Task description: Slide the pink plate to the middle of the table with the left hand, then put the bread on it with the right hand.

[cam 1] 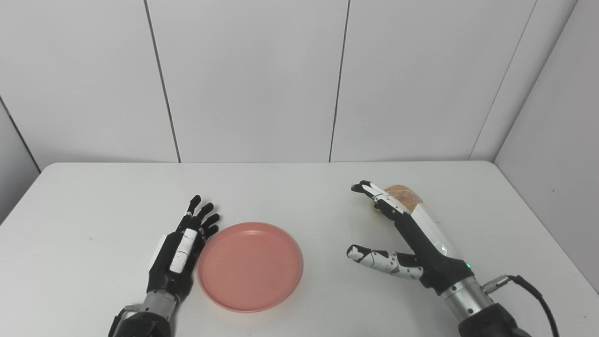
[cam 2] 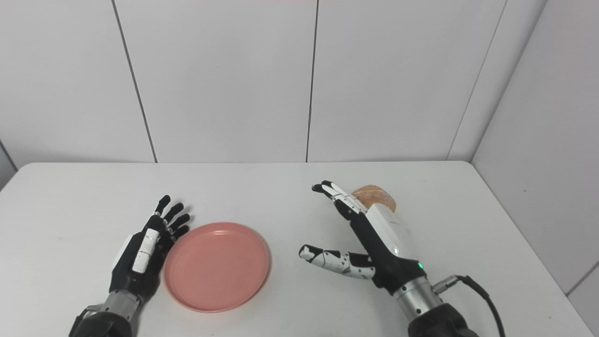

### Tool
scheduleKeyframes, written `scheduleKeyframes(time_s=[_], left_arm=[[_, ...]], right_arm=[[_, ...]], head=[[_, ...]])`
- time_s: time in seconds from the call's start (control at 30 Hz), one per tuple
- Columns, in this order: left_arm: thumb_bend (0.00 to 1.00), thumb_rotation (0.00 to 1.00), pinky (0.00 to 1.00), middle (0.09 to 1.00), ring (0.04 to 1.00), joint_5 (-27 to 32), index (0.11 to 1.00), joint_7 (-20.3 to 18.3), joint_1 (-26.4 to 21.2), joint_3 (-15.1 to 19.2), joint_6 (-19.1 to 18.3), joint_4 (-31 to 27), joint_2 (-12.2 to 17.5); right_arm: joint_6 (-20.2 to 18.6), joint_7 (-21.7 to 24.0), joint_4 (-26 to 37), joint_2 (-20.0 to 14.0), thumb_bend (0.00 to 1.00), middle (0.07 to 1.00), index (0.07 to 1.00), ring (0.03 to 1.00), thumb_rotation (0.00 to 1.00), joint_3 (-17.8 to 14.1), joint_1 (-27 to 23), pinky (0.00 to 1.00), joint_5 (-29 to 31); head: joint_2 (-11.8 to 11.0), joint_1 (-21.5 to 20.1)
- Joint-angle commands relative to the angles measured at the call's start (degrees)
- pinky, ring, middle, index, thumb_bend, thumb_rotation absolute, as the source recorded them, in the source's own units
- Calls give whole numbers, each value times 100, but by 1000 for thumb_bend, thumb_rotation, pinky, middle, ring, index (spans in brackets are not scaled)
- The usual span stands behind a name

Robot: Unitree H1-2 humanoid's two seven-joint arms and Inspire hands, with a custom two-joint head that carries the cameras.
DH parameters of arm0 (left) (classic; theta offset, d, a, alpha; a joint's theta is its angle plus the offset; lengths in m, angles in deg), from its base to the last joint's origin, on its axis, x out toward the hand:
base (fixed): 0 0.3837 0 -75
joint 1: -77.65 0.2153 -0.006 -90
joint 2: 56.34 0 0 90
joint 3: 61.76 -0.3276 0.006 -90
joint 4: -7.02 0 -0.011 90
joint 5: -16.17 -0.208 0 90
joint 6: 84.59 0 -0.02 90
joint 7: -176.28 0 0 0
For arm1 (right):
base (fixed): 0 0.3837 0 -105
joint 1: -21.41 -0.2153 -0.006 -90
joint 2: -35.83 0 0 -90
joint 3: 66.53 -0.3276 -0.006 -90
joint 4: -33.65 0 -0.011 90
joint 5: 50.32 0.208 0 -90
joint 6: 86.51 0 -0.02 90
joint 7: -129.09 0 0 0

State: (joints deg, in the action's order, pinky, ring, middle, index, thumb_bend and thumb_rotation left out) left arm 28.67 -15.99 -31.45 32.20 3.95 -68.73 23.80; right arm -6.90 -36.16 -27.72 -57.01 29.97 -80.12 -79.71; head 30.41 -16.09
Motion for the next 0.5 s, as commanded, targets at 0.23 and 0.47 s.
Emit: scheduleKeyframes(time_s=[0.23,0.47], left_arm=[[939,784,897,945,897,-33,985,73,171,-111,-281,-76,-52],[905,787,913,941,891,-44,983,57,196,-126,-177,-40,-69]], right_arm=[[156,161,-56,-505,836,904,849,887,735,-66,-664,788,-800],[322,160,-549,-826,832,884,849,886,729,-33,-1083,787,-1184]], head=[[-11,37],[-78,50]])
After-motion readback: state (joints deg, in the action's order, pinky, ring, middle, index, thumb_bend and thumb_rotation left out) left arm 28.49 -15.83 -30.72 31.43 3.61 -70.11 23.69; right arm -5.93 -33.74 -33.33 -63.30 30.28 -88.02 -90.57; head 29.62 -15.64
